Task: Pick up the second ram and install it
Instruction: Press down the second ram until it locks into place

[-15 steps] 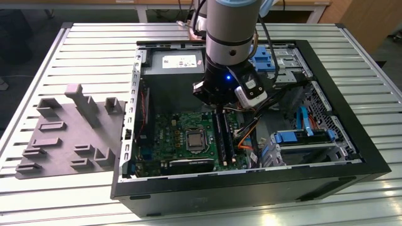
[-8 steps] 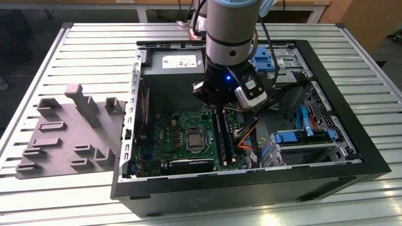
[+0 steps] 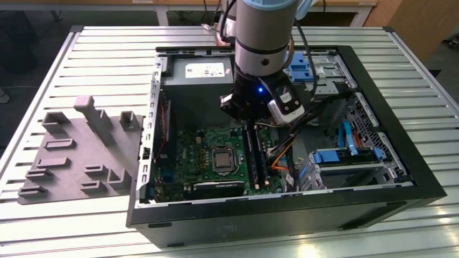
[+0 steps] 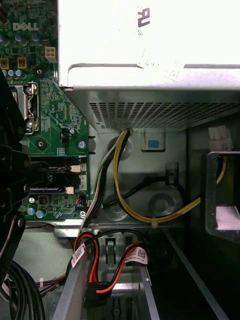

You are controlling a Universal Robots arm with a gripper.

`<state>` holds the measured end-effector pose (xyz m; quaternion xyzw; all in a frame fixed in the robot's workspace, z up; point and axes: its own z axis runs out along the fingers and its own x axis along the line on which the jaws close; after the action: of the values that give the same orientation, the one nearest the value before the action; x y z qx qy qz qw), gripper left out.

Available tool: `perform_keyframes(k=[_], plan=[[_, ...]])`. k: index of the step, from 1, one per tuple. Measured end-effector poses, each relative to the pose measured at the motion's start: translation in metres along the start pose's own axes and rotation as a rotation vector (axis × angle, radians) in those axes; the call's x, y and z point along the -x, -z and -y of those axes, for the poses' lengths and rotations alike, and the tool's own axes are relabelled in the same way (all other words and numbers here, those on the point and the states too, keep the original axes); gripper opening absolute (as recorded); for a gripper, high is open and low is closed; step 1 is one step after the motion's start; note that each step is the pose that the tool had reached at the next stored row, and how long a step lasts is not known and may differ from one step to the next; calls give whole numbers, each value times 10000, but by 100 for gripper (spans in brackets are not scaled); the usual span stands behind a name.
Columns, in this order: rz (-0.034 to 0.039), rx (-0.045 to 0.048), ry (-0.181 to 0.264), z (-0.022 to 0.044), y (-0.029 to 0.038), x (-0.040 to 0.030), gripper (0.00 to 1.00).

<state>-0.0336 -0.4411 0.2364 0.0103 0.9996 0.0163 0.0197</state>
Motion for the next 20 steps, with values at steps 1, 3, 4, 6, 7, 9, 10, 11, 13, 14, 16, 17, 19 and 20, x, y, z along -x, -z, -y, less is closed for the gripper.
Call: perform_keyframes(k=[1, 3, 4, 6, 7, 9, 10, 11, 13, 14, 16, 17, 19, 20], plan=[[0, 1, 0, 0, -9, 0, 11], [0, 1, 0, 1, -27, -1, 11], [0, 0, 0, 1, -38, -1, 11], [0, 1, -1, 2, -63, -3, 11], [0, 0, 0, 2, -69, -3, 11], [-1, -3, 0, 3, -69, -3, 11], [-1, -1, 0, 3, -72, -3, 11], [1, 2, 0, 2, -80, -3, 11], [0, 1, 0, 3, -102, -4, 11], [0, 0, 0, 4, -109, -4, 11], [-1, -3, 0, 4, -112, -5, 11], [-1, -2, 0, 4, -115, -4, 11], [1, 2, 0, 4, -131, -5, 11], [0, 0, 0, 5, -144, -6, 11]])
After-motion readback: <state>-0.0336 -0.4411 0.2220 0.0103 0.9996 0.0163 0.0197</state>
